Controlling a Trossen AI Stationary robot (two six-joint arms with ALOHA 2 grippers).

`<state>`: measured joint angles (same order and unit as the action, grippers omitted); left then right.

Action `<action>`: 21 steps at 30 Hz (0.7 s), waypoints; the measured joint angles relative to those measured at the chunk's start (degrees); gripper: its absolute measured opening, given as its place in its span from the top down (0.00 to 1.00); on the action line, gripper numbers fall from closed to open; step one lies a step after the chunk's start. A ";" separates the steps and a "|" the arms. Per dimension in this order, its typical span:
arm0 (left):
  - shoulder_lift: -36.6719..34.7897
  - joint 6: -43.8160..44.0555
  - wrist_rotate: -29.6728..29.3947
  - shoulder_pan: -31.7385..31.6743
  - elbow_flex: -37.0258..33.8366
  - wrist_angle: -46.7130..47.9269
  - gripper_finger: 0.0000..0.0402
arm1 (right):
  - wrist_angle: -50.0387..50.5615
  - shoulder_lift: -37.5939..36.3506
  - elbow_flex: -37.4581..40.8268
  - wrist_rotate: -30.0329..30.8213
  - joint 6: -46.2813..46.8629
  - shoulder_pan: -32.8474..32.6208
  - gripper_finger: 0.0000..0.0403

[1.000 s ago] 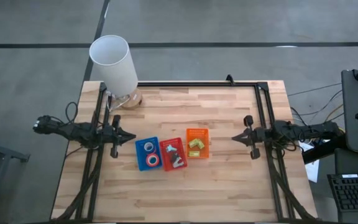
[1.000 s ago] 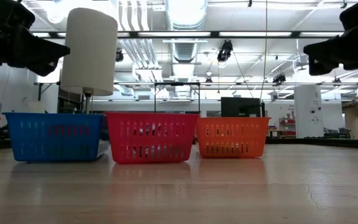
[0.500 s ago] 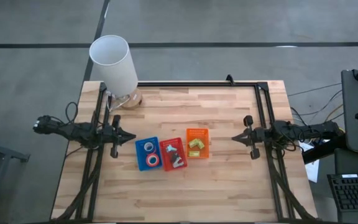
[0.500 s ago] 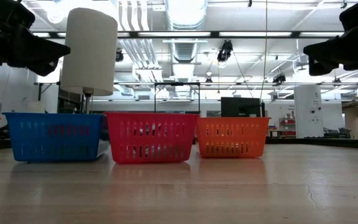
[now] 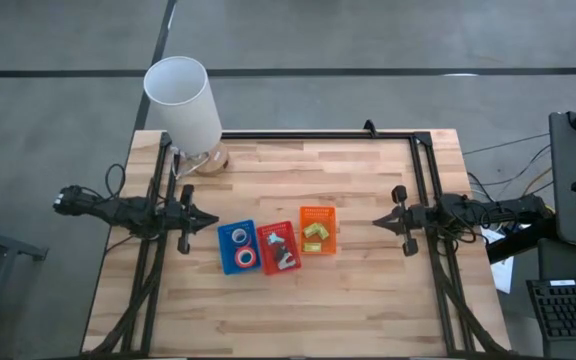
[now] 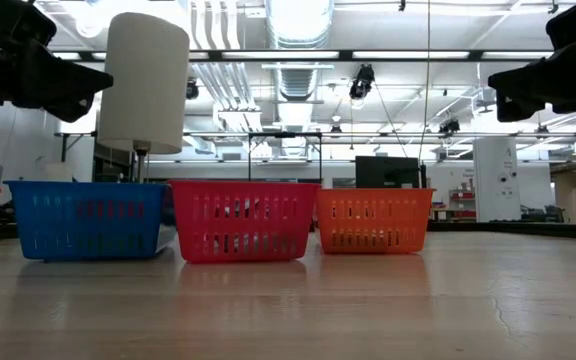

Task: Pick and place Stapler, Stapler remover, tape
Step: Return to Home Position

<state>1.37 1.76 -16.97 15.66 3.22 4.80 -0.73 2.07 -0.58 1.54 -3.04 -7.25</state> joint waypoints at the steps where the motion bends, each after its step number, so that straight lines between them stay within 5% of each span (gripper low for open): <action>1: 0.00 0.00 0.00 0.01 0.00 -0.02 0.94 | 0.00 0.00 0.00 0.00 0.01 0.00 0.98; 21: 0.00 -0.02 0.00 0.00 0.00 -0.04 0.94 | 0.00 0.00 0.04 0.00 -0.01 0.00 0.98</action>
<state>1.37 1.74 -16.97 15.66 3.22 4.75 -0.73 2.07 -0.54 1.54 -3.05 -7.25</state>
